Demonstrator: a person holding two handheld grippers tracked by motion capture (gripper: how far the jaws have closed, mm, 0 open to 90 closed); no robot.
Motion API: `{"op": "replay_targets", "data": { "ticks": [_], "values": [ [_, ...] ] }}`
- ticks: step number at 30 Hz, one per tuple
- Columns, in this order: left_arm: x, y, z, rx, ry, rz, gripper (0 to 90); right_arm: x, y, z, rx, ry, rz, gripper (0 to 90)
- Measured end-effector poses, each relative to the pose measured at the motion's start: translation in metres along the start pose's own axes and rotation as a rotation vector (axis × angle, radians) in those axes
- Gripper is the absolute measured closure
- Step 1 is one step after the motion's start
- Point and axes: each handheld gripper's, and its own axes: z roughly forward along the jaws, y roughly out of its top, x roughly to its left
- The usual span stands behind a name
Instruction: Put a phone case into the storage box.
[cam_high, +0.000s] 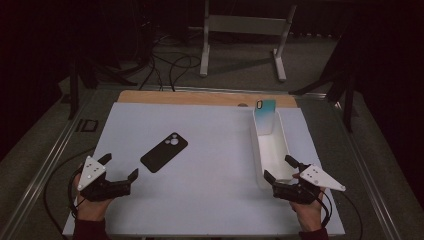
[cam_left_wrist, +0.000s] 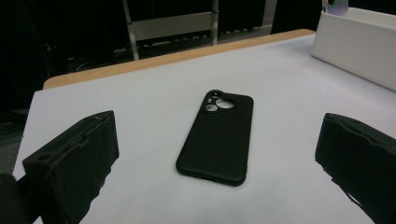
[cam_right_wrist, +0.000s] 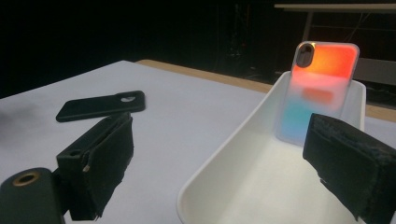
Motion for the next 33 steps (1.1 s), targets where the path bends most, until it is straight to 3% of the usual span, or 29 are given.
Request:
{"op": "replay_targets", "data": {
  "ticks": [7,19,33],
  "values": [
    [0.0,0.008,0.009,0.042,-0.034,0.02,0.1,0.001,0.001,0.002,0.016,0.011,0.007,8.3],
    [0.0,0.026,0.039,0.165,-0.088,0.053,0.0,0.002,0.003,0.004,0.028,0.024,0.008,8.3],
    [0.0,0.039,0.091,0.313,-0.123,0.099,0.0,0.005,0.007,0.006,0.034,0.027,-0.008,8.4]
  ]
}}
